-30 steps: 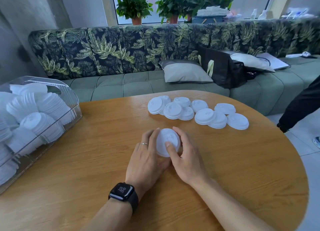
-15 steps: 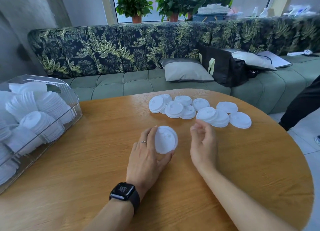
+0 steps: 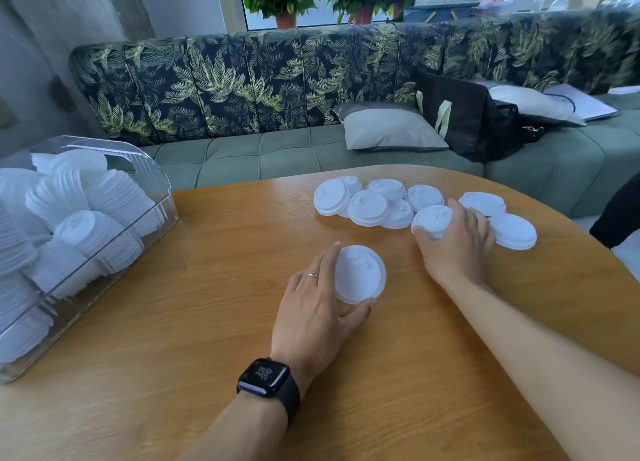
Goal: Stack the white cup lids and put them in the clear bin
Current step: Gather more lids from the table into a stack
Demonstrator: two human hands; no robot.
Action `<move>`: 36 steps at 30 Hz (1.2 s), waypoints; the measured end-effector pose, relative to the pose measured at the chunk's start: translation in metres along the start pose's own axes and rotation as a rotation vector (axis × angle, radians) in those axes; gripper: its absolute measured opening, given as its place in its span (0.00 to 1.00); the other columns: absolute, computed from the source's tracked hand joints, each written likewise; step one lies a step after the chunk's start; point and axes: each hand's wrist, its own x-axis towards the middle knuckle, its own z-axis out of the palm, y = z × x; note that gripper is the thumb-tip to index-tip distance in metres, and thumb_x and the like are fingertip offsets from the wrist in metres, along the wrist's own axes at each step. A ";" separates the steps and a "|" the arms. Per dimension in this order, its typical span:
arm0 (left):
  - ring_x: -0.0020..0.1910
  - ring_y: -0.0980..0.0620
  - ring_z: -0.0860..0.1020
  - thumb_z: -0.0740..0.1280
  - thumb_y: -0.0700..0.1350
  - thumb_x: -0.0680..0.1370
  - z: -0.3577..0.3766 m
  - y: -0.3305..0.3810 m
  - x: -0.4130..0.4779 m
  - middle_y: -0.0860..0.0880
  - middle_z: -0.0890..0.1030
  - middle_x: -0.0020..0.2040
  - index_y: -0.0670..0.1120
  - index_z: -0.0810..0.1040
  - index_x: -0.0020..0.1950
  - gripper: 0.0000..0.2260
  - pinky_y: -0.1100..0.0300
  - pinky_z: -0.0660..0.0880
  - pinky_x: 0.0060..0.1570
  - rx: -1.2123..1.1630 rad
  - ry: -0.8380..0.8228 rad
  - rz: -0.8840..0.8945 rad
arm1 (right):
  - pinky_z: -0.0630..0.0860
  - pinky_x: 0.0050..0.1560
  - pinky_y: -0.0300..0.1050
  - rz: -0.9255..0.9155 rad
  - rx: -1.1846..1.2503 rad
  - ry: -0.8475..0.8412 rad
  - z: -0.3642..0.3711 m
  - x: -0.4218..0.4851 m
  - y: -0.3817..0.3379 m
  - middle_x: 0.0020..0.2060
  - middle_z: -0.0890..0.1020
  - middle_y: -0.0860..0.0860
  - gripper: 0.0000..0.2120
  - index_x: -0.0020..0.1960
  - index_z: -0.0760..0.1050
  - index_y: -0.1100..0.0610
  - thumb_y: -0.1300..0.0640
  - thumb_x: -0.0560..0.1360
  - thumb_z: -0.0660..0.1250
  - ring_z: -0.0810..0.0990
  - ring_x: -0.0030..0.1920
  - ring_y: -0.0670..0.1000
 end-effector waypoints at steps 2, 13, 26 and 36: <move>0.64 0.55 0.66 0.71 0.63 0.74 0.000 0.000 0.000 0.48 0.75 0.71 0.45 0.64 0.77 0.38 0.58 0.69 0.63 0.010 0.002 -0.004 | 0.55 0.76 0.55 0.001 -0.008 0.002 0.000 0.001 0.000 0.71 0.75 0.56 0.33 0.75 0.67 0.55 0.43 0.75 0.70 0.64 0.75 0.57; 0.57 0.48 0.79 0.71 0.62 0.75 -0.001 -0.001 -0.004 0.50 0.70 0.71 0.47 0.65 0.77 0.36 0.60 0.72 0.57 -0.021 0.003 -0.027 | 0.67 0.71 0.48 -0.133 0.381 -0.085 -0.028 -0.067 -0.024 0.69 0.75 0.48 0.33 0.74 0.69 0.50 0.44 0.73 0.75 0.67 0.72 0.52; 0.64 0.51 0.76 0.58 0.74 0.74 -0.015 0.014 -0.033 0.53 0.69 0.72 0.50 0.59 0.79 0.41 0.61 0.73 0.57 -0.134 -0.072 -0.061 | 0.77 0.67 0.53 0.059 0.765 -0.240 -0.052 -0.141 -0.026 0.66 0.77 0.38 0.37 0.71 0.71 0.40 0.53 0.65 0.78 0.80 0.65 0.45; 0.57 0.50 0.78 0.62 0.72 0.74 -0.013 0.013 -0.033 0.55 0.69 0.69 0.54 0.59 0.75 0.36 0.54 0.78 0.52 -0.118 -0.059 -0.079 | 0.79 0.65 0.56 0.293 1.007 -0.348 -0.060 -0.137 -0.029 0.54 0.87 0.46 0.23 0.63 0.80 0.49 0.68 0.73 0.70 0.85 0.57 0.46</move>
